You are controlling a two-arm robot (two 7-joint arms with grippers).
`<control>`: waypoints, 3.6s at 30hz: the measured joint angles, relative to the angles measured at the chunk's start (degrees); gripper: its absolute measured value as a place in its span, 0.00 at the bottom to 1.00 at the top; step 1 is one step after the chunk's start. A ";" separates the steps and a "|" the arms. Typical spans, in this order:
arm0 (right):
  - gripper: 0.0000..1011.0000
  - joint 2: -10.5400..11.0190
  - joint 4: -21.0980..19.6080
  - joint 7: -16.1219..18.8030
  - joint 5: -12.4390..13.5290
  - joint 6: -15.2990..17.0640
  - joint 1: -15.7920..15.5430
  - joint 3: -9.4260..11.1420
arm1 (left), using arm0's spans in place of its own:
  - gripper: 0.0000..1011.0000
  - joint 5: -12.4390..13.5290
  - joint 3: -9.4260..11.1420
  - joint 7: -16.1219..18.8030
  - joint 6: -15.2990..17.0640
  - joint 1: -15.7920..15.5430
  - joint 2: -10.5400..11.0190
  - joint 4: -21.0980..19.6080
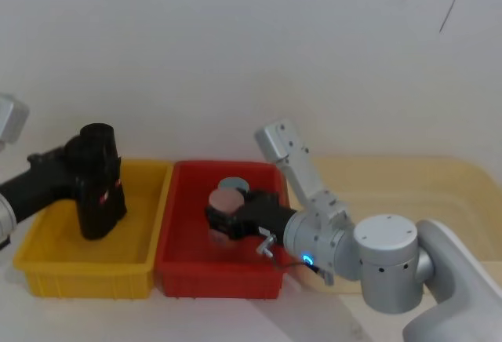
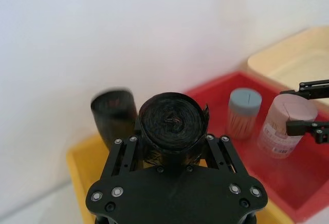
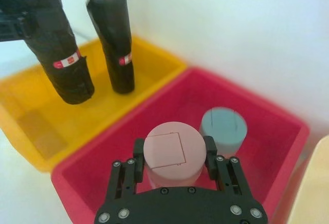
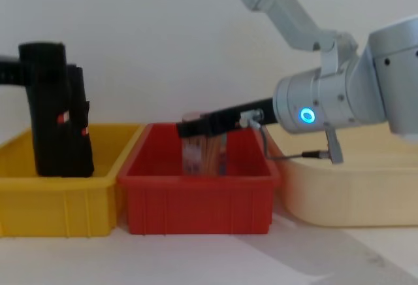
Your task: Pick up the garbage bag with the one hand and transfer it to the other hand.
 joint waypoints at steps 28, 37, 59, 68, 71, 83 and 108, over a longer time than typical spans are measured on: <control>0.66 4.71 -16.64 -4.62 -0.64 -6.02 -0.74 6.19 | 0.51 0.86 6.47 -6.39 -5.29 -17.38 -4.44 -0.12; 0.66 7.31 -22.03 -7.93 -2.14 -6.23 -3.82 10.25 | 0.51 1.06 10.95 -10.20 -9.29 -22.71 -9.25 5.86; 0.66 11.39 -25.45 -9.77 -3.09 -0.95 -10.70 15.92 | 0.51 3.13 20.65 -14.99 -16.79 -31.17 -22.48 27.18; 0.74 11.59 -23.31 -8.77 -3.47 -0.17 -10.02 15.57 | 0.51 3.89 21.76 -14.52 -17.80 -32.17 -24.38 31.58; 0.81 11.63 -22.86 -8.59 -3.54 -0.01 -9.88 15.49 | 0.51 4.05 21.97 -14.44 -17.98 -32.37 -24.75 32.47; 0.99 11.71 -22.37 -7.55 -3.59 0.10 -9.83 15.40 | 0.51 4.41 22.42 -14.22 -18.42 -32.79 -25.61 34.42; 0.99 11.47 -21.46 -0.07 1.25 -0.51 -9.93 12.63 | 0.51 4.59 22.66 -14.10 -18.65 -33.01 -26.02 35.40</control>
